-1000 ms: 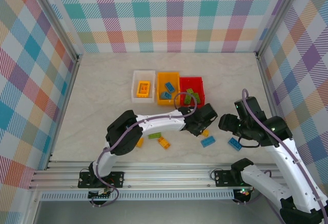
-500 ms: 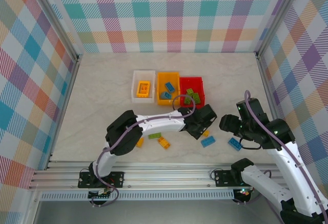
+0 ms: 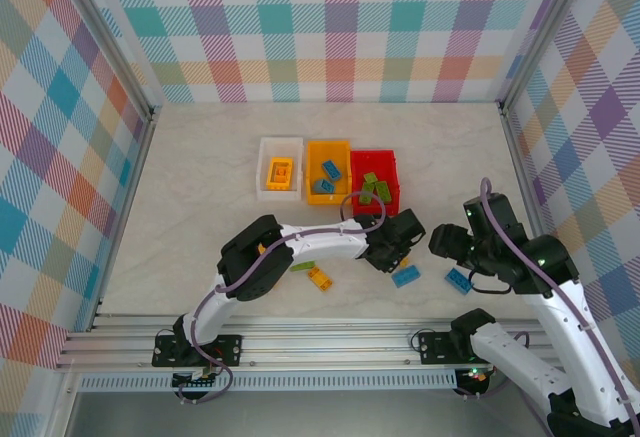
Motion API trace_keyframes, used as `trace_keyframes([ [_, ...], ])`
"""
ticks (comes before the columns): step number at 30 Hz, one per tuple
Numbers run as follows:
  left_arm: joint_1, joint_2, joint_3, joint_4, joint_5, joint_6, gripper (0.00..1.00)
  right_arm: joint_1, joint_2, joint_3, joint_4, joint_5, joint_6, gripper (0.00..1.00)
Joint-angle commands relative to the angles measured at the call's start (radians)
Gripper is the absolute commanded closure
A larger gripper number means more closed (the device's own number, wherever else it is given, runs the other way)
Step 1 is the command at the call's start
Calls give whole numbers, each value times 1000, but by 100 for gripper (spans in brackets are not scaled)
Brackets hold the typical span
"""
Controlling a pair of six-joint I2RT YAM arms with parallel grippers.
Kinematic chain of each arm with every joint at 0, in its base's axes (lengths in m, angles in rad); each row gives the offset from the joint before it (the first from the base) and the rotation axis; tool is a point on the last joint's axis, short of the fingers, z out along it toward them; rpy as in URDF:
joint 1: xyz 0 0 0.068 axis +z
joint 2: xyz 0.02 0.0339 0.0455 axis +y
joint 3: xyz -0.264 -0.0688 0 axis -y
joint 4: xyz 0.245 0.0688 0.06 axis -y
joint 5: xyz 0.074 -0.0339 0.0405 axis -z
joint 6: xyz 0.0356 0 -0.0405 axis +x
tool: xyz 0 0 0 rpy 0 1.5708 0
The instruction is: Sort the legos into containers by color
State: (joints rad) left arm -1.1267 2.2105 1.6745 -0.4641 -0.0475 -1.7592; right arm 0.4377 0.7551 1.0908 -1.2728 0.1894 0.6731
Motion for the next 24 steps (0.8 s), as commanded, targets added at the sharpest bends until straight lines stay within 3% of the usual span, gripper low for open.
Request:
trace_keyframes([
  [1, 23, -81, -2, -22, -87, 54, 82, -2, -7, -1, 17, -7, 1, 30],
  [6, 78, -272, -98, -85, -208, 209, 83, -1, 0, -23, 93, -79, -47, 31],
  [9, 160, -399, -186, -127, -238, 332, 82, 17, 29, -23, 176, -151, -101, 35],
  [13, 344, -498, -223, -234, -224, 583, 82, 218, 109, -22, 350, -134, -162, 35],
  [18, 560, -484, -191, -301, -229, 817, 82, 498, 262, -21, 679, -50, -231, 34],
  [20, 629, -437, -147, -300, -221, 877, 82, 532, 326, -28, 811, -45, -222, 34],
  [24, 720, -306, -12, -287, -180, 936, 82, 533, 426, 1, 896, -23, -178, 34],
])
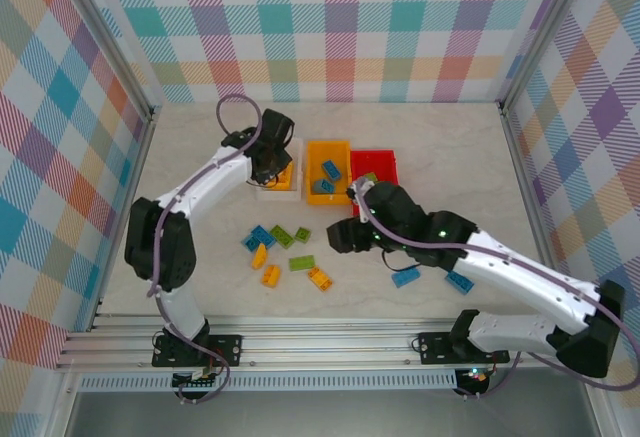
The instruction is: Sort the legos into containers by color
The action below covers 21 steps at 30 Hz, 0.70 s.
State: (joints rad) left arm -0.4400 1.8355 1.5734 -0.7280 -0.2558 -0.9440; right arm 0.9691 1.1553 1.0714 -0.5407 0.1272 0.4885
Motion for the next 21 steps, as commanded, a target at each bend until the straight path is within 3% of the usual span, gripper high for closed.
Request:
trace_keyframes([
  [1, 46, 105, 125, -25, 40, 126, 81, 2, 34, 23, 171, 47, 13, 34],
  [6, 86, 268, 299, -38, 75, 131, 79, 2, 35, 24, 131, 97, 42, 33],
  [11, 99, 342, 366, -29, 109, 115, 73, -24, -30, -10, 19, 213, 142, 33],
  [17, 100, 314, 374, -34, 123, 118, 55, -146, -121, -59, -136, 202, 245, 33],
  [21, 98, 236, 325, -4, 161, 104, 50, -244, -167, -63, -307, 194, 318, 33],
])
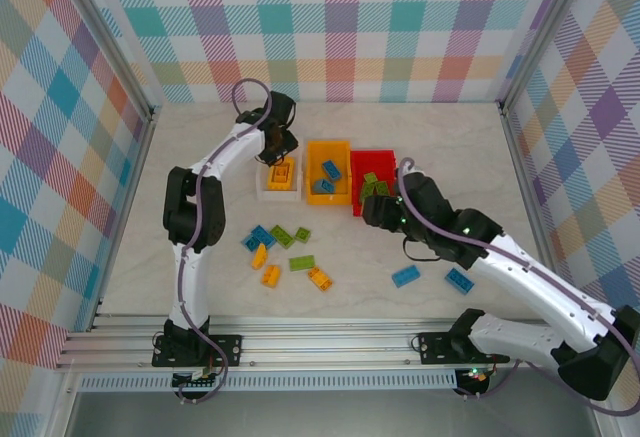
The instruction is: Sort the legos into containers by color
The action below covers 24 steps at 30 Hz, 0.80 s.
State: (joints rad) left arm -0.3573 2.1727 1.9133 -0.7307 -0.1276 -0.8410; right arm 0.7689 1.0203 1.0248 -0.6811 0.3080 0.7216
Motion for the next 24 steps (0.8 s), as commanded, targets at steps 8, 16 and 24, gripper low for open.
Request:
trace_keyframes([
  [8, -151, -412, -312, 207, 59, 62, 42, -399, -122, -90, -534, -123, 259, 21],
  [16, -570, -586, -657, 514, -41, 113, 38, -824, -134, -328, -439, -523, 310, 9],
  [24, -752, -622, -821, 680, -38, 188, 37, -863, -30, -393, -258, -584, 524, 0],
])
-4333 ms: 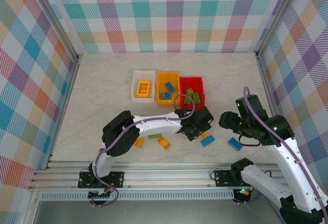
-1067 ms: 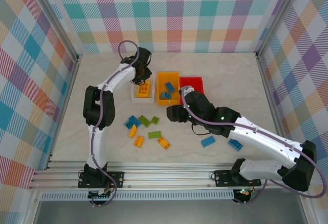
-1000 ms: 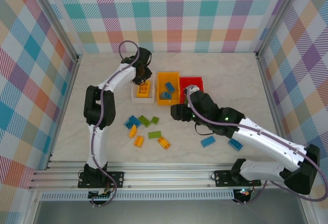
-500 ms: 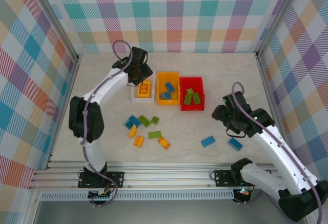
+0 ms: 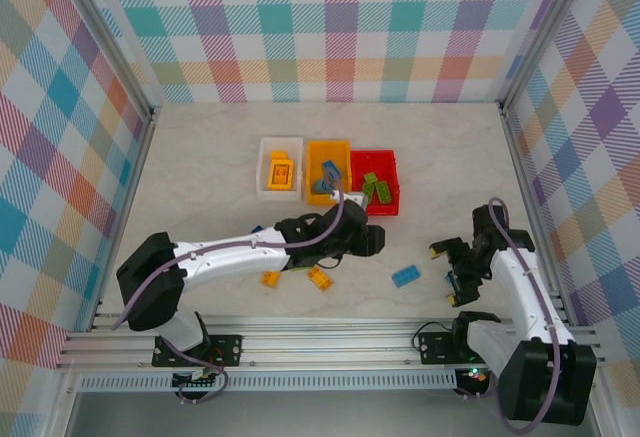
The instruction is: Sort the legos into containers by color
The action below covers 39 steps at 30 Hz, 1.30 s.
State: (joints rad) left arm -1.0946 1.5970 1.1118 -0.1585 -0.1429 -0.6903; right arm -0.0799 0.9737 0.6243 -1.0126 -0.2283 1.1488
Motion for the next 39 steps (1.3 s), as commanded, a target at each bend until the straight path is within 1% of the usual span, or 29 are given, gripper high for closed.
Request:
trace_keyframes([
  [1, -20, -46, -23, 107, -19, 39, 37, -25, 33, 2, 82, -49, 102, 0],
  [4, -27, -57, -31, 110, -17, 40, 37, -72, 83, -31, 101, -65, 116, 0],
  [9, -27, -76, -23, 114, -11, 59, 37, -161, 117, -91, 203, -69, 150, 3],
  [12, -27, -84, -18, 116, -3, 67, 37, -218, 163, -69, 230, -37, 117, 3],
  [15, -27, -95, -22, 118, 7, 68, 36, -309, 223, -58, 237, -29, 58, 4],
  [17, -28, -101, -27, 123, 15, 69, 36, -366, 256, -61, 252, -35, 28, 7],
  [19, -28, -103, -29, 130, 28, 71, 36, -397, 293, -58, 269, -47, 7, 13],
  [22, -28, -108, -41, 157, 51, 80, 36, -402, 326, -50, 278, -50, 5, 20],
  [23, -28, -113, -45, 165, 59, 84, 36, -403, 326, -52, 280, -46, 6, 25],
  [25, -28, -127, -49, 169, 60, 89, 36, -402, 318, -55, 285, -32, 5, 36],
  [29, -28, -159, -56, 149, 31, 91, 36, -403, 314, -57, 296, -33, -17, 64],
  [31, -26, -180, -61, 128, 4, 79, 36, -399, 288, -45, 297, -37, -47, 75],
  [32, -23, -195, -58, 105, -17, 72, 36, -388, 258, -30, 289, -29, -68, 77],
  [33, -17, -212, -54, 76, -38, 65, 36, -366, 225, -7, 275, -5, -86, 78],
  [34, -5, -233, -51, 42, -60, 59, 36, -321, 185, 24, 267, 25, -112, 78],
  [36, 24, -284, -42, -24, -107, 53, 34, -176, 119, 104, 256, 107, -159, 78],
  [37, 45, -312, -36, -74, -134, 48, 34, -49, 99, 145, 254, 158, -177, 77],
  [39, 97, -368, -18, -192, -186, 29, 34, 162, 104, 230, 276, 231, -214, 75],
])
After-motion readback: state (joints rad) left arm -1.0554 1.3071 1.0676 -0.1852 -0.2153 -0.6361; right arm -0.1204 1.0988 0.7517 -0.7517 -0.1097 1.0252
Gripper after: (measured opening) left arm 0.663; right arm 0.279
